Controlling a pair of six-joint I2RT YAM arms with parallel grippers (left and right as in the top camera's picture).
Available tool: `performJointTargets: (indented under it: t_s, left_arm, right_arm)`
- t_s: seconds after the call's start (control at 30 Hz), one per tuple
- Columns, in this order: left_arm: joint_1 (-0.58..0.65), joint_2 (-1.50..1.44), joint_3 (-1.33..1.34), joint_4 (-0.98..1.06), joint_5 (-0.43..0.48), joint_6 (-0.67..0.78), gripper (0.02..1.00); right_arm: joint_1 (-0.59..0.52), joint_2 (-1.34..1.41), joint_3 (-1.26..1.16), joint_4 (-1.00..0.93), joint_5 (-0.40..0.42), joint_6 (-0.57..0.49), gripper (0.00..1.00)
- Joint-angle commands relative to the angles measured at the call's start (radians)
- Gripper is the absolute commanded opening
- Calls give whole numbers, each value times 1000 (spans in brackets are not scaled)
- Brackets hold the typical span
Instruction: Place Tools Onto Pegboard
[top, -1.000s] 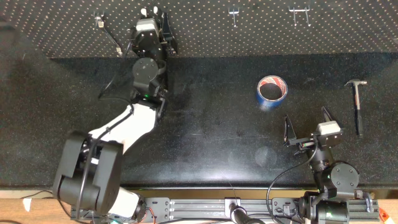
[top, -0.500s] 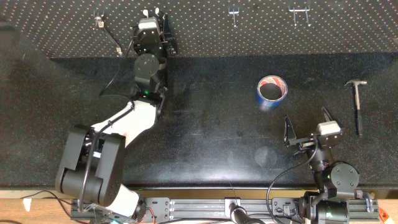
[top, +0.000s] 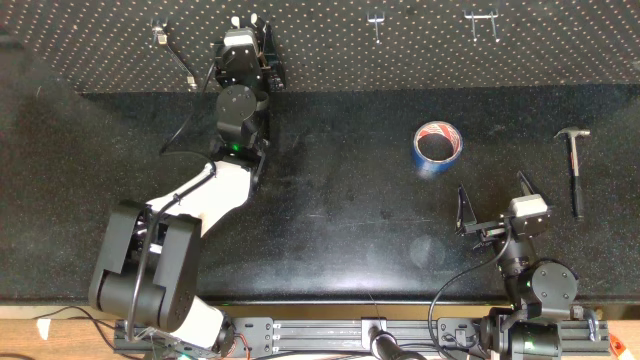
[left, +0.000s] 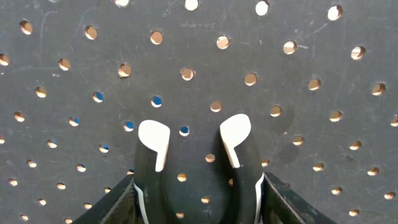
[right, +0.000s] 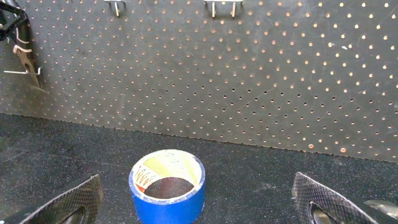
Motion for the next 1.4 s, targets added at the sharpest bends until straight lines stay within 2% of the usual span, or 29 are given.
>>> performJointTargets:
  t_s: [0.03,0.23,0.4,0.53,0.87,1.13,1.4]
  left_arm:
    - [10,9,29,3,6,10,531]
    - [10,9,29,3,6,10,689]
    - [10,9,29,3,6,10,781]
    - [10,6,29,3,6,10,996]
    - [16,-247,29,-265,3,10,996]
    - [15,-586,28,-645,6,10,996]
    - [17,-874,-3,-1018,75,10,996]
  right_arm:
    - [6,-7,-4,-3,0,15,996]
    - [6,-7,-4,-3,0,15,996]
    - [6,-7,-4,-3,0,16,996]
    - [6,-7,-4,-3,0,15,996]
    - [6,-7,-4,-3,0,15,996]
    - [6,-7,-4,-3,0,15,996]
    - [6,-7,-4,-3,0,15,991]
